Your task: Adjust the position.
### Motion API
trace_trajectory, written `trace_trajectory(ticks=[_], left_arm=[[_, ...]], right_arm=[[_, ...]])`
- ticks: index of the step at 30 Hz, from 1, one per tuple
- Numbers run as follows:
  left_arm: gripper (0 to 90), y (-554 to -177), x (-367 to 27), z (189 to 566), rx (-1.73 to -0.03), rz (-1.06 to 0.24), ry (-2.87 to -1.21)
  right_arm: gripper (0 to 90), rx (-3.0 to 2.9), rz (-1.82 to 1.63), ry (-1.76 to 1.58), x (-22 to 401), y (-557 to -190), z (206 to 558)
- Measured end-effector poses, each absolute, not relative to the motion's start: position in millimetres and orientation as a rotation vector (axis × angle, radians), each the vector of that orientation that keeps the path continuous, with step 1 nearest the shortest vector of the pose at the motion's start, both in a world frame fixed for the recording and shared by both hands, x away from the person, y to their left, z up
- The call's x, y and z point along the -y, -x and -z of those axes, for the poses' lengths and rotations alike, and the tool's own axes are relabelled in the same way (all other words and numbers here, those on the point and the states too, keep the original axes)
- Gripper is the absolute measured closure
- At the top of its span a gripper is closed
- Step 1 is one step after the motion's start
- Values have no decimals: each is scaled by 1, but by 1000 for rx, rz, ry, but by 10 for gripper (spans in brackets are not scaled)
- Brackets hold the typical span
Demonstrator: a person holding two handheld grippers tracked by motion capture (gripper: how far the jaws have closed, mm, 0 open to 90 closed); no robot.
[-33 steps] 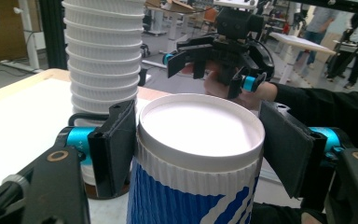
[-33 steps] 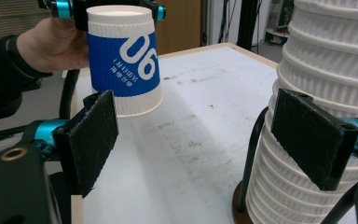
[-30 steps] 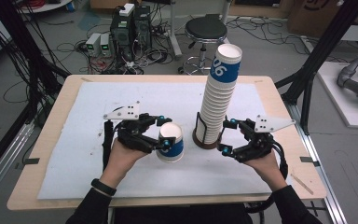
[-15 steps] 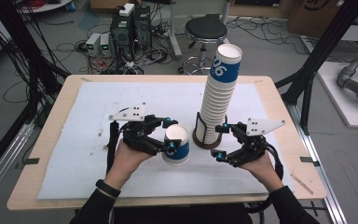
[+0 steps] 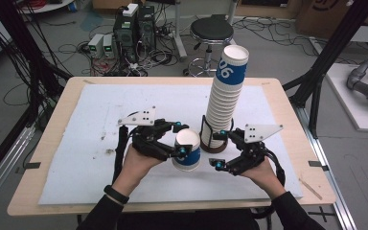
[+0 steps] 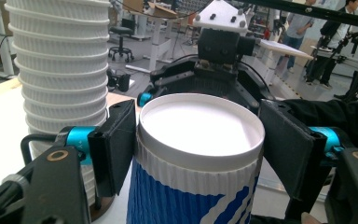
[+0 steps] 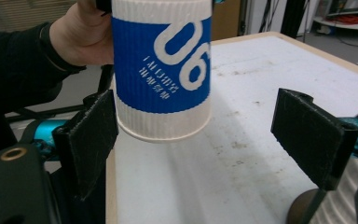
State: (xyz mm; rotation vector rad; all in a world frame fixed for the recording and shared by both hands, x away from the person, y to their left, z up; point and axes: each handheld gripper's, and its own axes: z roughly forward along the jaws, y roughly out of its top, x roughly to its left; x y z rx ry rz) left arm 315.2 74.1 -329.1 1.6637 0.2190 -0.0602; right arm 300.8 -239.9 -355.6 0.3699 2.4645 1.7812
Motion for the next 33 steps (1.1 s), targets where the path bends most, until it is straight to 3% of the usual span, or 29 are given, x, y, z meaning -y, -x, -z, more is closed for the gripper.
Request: trace_trajectory(ticks=[33], left_arm=[[302,-310,-48,330,-173,55,-1630]], right_arm=[[162,-2554,-1776,-359,210,-299,369]])
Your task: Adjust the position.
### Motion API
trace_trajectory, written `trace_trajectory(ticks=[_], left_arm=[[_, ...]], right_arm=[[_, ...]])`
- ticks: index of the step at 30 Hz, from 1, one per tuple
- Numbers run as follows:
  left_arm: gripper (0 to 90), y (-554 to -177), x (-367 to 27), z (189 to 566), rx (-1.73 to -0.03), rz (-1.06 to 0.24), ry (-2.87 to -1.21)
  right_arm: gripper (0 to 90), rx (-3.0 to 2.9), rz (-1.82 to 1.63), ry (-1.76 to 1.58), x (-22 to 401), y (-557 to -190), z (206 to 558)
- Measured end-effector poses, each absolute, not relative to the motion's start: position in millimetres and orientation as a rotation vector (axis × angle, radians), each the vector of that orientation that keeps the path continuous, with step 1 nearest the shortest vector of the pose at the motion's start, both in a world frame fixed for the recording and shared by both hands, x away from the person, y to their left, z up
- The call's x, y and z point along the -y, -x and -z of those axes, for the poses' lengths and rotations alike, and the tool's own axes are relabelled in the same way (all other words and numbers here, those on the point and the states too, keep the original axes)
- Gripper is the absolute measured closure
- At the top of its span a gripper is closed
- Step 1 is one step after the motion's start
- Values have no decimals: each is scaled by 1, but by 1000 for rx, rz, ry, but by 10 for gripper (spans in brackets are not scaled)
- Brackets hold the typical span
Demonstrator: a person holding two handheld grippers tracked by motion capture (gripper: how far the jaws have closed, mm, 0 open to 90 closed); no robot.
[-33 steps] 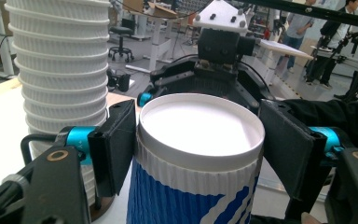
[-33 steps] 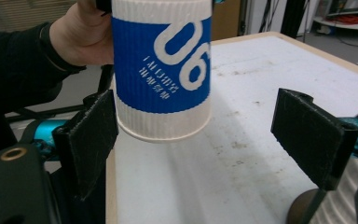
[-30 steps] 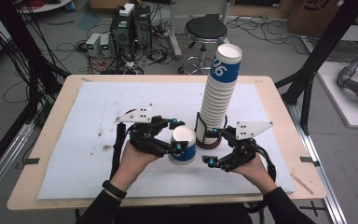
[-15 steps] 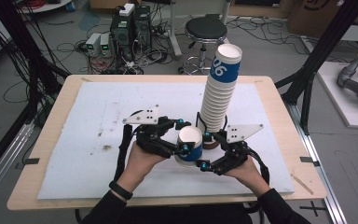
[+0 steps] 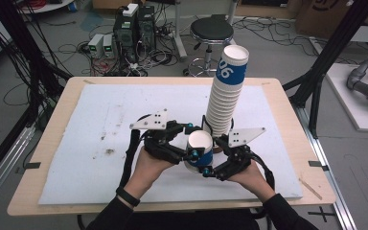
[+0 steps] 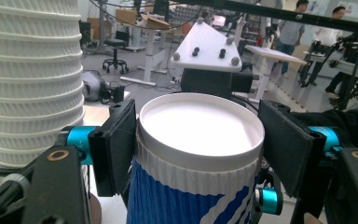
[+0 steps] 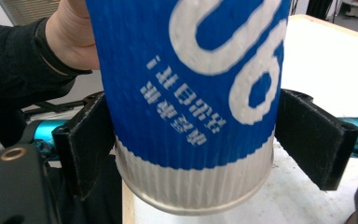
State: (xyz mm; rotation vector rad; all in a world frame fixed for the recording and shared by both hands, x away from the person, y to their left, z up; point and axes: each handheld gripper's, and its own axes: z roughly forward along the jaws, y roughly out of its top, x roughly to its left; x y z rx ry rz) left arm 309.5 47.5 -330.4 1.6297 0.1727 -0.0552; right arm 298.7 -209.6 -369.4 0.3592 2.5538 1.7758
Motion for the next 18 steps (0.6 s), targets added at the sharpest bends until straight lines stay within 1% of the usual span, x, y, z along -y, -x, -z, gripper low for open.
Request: trace_trajectory(ticks=[5,8,10,11,13,18], left_arm=[[302,-310,-47,331,-173,63,-1636],[300,-311,-47,330,-172,72,-1657],[269,-312,-47,328,-176,92,-1679],[269,-313,-47,327,-177,102,-1698],[210,-314,-48,322,-182,112,-1760],[194,-314,-51,315,-174,130,-1842]], right_arm=[[197,-2561,-1765,-329,209,-299,370],[202,-2570,-1755,-318,210,-299,369],[212,-2590,-1747,-309,210,-299,369],[212,-2590,-1747,-309,210,-299,369],[213,-2600,-1734,-314,211,-300,368],[214,-2643,-1685,-300,211,-301,367]])
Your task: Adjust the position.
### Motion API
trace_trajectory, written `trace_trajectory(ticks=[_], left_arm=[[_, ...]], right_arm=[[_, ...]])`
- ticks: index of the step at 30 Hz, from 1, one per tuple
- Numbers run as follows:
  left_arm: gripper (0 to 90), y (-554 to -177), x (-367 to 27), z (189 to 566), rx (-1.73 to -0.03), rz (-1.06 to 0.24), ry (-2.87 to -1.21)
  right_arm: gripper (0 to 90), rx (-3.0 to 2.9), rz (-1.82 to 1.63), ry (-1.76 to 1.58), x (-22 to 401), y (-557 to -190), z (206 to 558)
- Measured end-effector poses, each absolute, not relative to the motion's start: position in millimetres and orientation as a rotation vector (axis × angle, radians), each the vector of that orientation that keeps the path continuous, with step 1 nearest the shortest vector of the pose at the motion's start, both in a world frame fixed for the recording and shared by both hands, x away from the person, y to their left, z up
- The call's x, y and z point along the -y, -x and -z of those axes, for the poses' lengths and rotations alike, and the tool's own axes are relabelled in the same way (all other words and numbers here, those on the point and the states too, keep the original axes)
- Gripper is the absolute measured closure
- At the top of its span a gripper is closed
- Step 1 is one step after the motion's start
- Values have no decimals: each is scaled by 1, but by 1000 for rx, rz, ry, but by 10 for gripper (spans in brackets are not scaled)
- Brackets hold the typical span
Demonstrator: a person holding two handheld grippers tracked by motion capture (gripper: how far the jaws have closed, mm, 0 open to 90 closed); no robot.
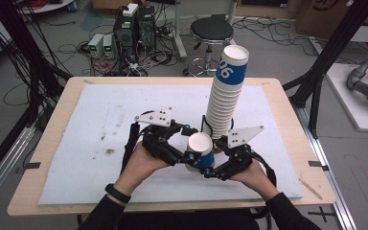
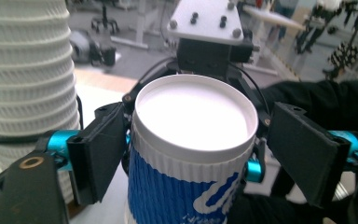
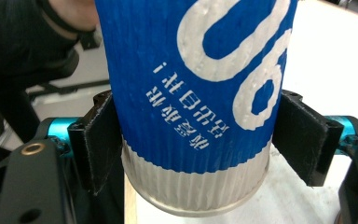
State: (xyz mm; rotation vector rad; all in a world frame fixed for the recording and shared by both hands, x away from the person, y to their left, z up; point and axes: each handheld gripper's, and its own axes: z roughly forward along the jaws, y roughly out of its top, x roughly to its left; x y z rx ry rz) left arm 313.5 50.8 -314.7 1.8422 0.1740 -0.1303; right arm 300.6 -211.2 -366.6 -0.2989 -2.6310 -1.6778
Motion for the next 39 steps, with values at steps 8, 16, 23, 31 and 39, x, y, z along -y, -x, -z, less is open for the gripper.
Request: trace_trajectory(ticks=[8,16,23,31,39], left_arm=[[194,-307,-44,310,-140,97,-2069],[287,-307,-40,314,-137,77,-2116],[288,-309,-46,313,-137,83,-2061],[290,-314,-66,311,-178,92,-1850],[292,-315,-76,311,-191,108,-1726]], right_arm=[[214,2738,1502,258,202,-298,370],[227,2757,1472,231,199,-297,370],[188,2699,1547,270,203,-298,367],[136,2523,1767,371,221,-302,358],[134,2412,1863,426,226,-303,355]])
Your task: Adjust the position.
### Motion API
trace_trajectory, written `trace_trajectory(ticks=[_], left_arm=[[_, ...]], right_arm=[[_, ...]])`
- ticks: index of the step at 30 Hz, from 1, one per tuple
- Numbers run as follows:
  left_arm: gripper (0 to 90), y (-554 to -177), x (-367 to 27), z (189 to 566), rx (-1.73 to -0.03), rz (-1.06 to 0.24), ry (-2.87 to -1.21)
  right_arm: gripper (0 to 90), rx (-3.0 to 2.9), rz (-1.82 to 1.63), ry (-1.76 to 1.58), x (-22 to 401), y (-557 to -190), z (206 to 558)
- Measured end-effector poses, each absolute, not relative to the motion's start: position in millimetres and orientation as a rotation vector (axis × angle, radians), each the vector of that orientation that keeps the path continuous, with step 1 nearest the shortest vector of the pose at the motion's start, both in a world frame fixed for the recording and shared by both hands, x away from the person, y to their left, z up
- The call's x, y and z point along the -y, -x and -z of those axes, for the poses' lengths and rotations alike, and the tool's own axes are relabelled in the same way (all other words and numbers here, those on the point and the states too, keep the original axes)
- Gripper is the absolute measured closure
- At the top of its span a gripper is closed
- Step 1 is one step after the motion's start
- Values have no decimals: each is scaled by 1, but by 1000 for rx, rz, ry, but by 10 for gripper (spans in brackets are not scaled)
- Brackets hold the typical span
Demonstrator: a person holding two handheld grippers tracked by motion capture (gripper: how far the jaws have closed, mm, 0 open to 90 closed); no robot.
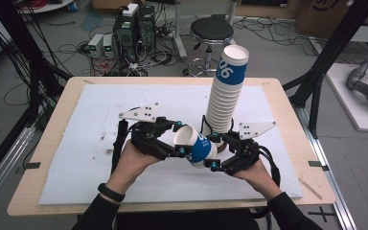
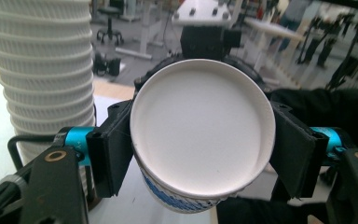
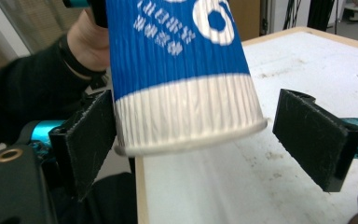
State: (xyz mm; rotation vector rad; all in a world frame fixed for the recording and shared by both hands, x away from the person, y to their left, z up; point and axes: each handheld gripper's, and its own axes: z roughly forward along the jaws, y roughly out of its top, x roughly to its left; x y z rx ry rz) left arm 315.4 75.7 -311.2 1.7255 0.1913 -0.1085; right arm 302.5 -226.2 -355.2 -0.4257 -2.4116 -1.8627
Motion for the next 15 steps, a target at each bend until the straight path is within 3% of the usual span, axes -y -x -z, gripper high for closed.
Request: trace_trajectory(ticks=[9,15], left_arm=[[292,-316,-73,317,-195,122,-1645],[291,-315,-70,318,-187,115,-1685]], right_arm=[[136,2383,1869,426,222,-303,356],[172,2413,1833,400,223,-303,356]])
